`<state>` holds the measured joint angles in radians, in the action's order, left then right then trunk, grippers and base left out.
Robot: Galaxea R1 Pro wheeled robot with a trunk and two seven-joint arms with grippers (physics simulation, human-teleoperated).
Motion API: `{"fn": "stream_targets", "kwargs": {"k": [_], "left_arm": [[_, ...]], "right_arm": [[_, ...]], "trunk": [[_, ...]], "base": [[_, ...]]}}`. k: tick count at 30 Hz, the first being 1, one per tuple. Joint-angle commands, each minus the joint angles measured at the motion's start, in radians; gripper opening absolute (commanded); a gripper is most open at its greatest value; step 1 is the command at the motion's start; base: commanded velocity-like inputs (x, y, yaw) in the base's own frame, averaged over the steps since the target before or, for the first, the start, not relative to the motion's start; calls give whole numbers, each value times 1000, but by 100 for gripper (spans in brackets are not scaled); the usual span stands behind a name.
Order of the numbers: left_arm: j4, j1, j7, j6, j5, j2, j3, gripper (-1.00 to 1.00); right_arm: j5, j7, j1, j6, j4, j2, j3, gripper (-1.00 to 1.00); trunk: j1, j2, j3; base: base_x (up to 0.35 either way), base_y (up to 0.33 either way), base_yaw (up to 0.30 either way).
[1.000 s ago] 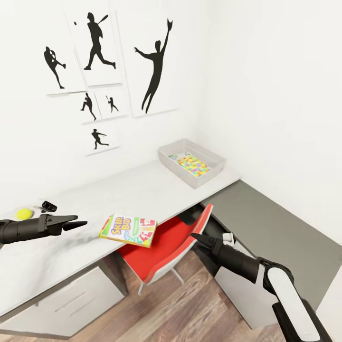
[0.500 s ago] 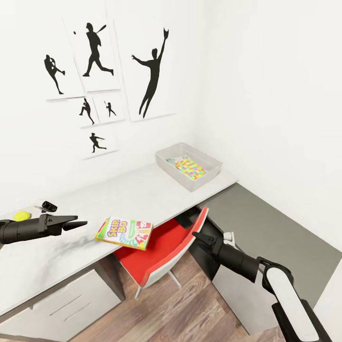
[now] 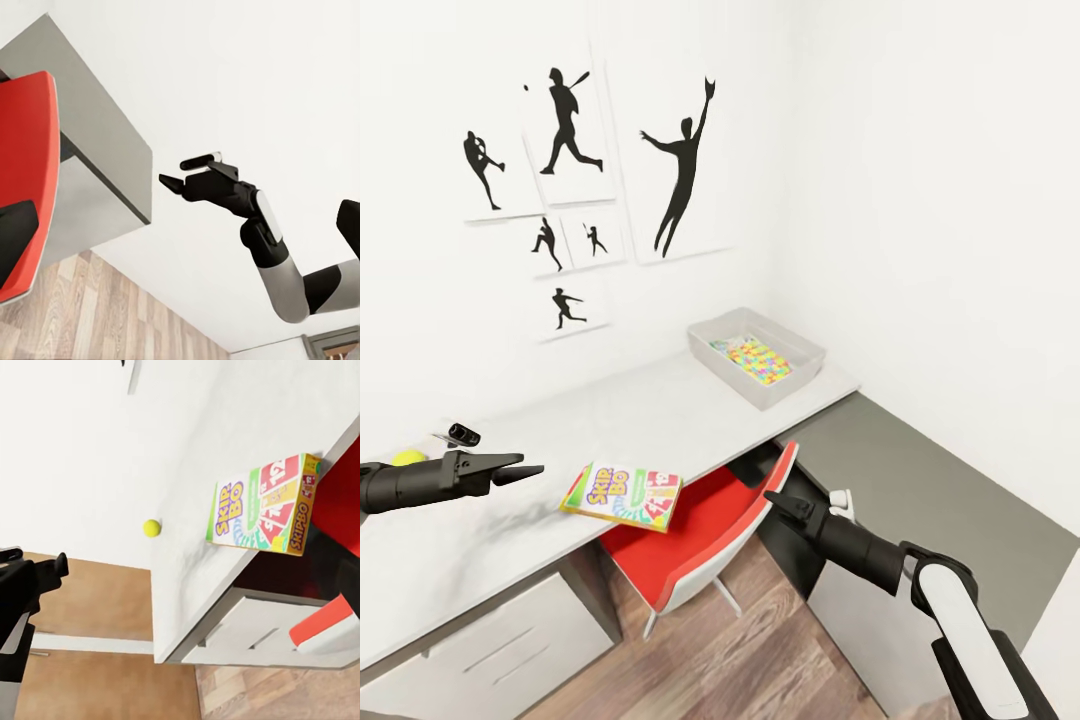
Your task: Put all the toys in the child's room - the three board games (two on the bed and one on the table), the two jigsaw puzzles on the table, and the tennis ball on the table - inside the toy box on the table in the child's room.
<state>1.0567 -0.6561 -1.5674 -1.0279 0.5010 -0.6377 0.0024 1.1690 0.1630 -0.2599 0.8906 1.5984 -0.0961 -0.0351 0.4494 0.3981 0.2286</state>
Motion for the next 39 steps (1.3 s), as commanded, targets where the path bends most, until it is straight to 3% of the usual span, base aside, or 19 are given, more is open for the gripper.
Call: {"fn": "stream_targets", "kwargs": {"k": [1, 17, 24, 29, 32, 39], "left_arm": [[0, -1, -3, -11, 0, 0, -1, 100], [0, 0, -3, -11, -3, 5, -4, 100], [0, 0, -3, -11, -4, 8, -4, 100], [0, 0, -3, -11, -5, 9, -4, 100], [0, 0, -3, -11, -5, 9, -4, 100], [0, 0, -3, -11, -6, 9, -3, 100]], "right_arm": [[-8, 7, -1, 2, 0, 0, 0, 100], [-10, 6, -1, 0, 0, 0, -1, 100], [-13, 4, -1, -3, -2, 0, 4, 100], [-67, 5, -1, -105, -24, -1, 3, 100], [-91, 7, -1, -122, -30, -1, 1, 100], [-101, 9, -1, -130, -32, 0, 5, 100]], "trunk": [[1, 2, 0], [54, 100, 18], [81, 149, 36], [100, 184, 52], [112, 205, 61], [139, 254, 83]], "base": [[0, 0, 0], [0, 0, 1], [0, 0, 7], [0, 0, 0], [0, 0, 0], [0, 0, 0]]}}
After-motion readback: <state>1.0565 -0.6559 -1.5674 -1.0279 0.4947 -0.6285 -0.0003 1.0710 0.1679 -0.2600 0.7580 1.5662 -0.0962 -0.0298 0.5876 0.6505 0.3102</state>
